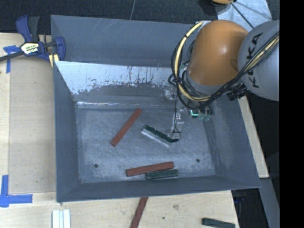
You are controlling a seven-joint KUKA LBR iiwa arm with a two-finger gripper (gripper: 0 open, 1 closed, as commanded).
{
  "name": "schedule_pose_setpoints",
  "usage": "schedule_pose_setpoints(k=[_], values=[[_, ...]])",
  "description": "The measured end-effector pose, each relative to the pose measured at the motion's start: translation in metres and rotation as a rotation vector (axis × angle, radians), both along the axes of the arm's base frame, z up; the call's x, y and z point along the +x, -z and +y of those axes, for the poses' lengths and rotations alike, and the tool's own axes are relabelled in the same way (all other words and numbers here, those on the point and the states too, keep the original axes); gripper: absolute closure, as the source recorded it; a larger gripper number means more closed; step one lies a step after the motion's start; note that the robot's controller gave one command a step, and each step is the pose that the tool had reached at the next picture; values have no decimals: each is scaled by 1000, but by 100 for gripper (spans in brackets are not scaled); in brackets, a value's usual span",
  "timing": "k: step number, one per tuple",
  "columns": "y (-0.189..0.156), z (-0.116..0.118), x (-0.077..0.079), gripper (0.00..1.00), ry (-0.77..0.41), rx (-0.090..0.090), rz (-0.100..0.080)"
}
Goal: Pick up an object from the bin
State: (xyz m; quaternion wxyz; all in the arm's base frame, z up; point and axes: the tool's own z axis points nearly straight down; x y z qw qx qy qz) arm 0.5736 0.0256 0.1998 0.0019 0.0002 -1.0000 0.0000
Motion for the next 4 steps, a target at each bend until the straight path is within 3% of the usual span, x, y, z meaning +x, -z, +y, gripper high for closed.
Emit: schedule_pose_setpoints(k=[1, 2, 3, 4], values=[[-4, 0, 2, 0, 0, 0, -8], [58, -17, -1, 0, 53, 1, -13], [124, -30, -12, 100, -91, 0, -7], [124, -30, -12, 100, -90, 0, -7]])
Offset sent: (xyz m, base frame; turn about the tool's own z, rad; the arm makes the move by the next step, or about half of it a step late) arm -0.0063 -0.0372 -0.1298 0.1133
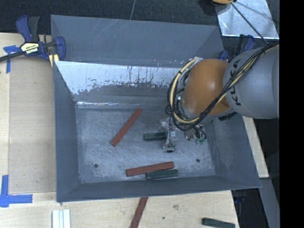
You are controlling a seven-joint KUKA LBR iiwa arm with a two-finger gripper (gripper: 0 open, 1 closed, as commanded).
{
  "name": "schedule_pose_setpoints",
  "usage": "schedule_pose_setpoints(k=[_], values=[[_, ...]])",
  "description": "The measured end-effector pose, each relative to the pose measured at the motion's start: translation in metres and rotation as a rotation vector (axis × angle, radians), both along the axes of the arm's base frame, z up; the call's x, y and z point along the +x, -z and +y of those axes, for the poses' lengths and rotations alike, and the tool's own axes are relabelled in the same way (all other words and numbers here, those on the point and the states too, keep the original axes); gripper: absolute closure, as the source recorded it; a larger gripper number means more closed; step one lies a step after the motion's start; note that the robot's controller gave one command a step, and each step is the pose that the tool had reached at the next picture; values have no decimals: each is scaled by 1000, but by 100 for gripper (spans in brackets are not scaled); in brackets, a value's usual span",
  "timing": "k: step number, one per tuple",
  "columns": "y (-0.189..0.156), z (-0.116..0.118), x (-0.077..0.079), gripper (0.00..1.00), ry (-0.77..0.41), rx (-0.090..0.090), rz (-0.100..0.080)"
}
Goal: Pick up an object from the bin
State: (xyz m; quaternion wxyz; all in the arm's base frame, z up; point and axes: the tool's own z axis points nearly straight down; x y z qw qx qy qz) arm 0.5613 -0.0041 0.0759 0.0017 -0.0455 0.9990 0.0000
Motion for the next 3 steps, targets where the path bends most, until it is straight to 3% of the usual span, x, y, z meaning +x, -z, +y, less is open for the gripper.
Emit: schedule_pose_setpoints(k=[1, 2, 3], values=[[-122, 43, -24, 100, -34, 0, 1], [-122, 43, -24, 100, -34, 0, 1], [-234, 54, -37, 100, -490, -1, -3]])
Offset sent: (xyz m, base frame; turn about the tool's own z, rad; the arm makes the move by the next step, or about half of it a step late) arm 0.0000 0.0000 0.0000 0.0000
